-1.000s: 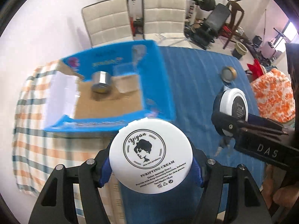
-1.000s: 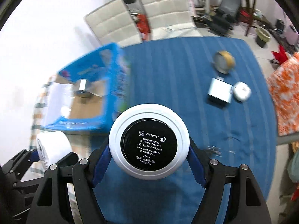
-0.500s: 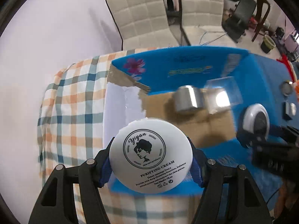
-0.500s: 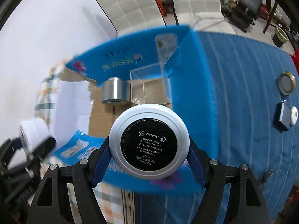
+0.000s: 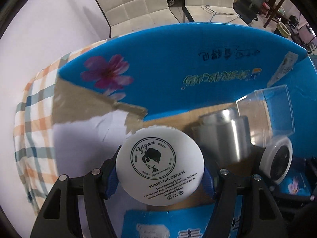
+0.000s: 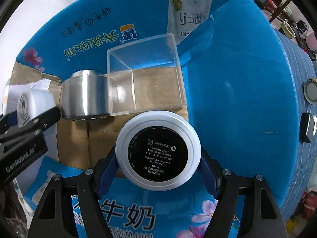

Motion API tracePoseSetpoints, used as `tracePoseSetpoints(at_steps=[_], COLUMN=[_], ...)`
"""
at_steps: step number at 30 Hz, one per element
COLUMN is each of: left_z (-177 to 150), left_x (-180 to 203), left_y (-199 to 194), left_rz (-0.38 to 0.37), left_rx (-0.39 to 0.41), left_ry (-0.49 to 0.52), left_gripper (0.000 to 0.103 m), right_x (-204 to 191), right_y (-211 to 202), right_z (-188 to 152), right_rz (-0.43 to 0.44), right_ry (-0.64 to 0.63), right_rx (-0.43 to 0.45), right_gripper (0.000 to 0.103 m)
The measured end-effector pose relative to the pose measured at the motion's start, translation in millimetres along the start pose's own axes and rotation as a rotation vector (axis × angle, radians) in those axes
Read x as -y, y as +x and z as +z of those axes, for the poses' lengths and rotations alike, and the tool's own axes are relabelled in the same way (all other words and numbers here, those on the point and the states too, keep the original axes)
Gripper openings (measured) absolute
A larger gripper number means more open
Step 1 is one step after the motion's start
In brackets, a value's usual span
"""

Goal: Organize rigid objects
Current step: 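Carry both round containers into the blue box and open both grippers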

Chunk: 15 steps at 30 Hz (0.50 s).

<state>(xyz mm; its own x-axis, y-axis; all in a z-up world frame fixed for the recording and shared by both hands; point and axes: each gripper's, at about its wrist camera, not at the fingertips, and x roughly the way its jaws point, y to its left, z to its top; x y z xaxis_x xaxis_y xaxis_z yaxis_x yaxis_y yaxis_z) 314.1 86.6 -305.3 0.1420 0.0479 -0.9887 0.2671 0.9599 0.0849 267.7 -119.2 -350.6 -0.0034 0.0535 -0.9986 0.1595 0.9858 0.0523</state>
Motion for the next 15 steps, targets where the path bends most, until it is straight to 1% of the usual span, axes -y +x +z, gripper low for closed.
tracePoseSetpoints(at_steps=[2, 4, 9, 15], left_z=[3, 6, 7, 4], left_x=[-2, -3, -9, -9], left_y=[7, 10, 18, 22], left_rz=[-0.032, -0.044, -0.051, -0.068], left_rx=[-0.012, -0.020, -0.031, -0.040], left_ry=[-0.015, -0.026, -0.045, -0.034], left_gripper=[0.065, 0.065, 0.065, 0.065], right_x=[1, 1, -2, -8], right_y=[4, 7, 16, 25], right_z=[2, 1, 5, 6], right_rz=[0.002, 0.003, -0.010, -0.038], right_ry=[0.010, 0.013, 0.014, -0.007], right_rx=[-0.006, -0.016, -0.030, -0.058], right_gripper=[0.077, 0.077, 0.077, 0.078])
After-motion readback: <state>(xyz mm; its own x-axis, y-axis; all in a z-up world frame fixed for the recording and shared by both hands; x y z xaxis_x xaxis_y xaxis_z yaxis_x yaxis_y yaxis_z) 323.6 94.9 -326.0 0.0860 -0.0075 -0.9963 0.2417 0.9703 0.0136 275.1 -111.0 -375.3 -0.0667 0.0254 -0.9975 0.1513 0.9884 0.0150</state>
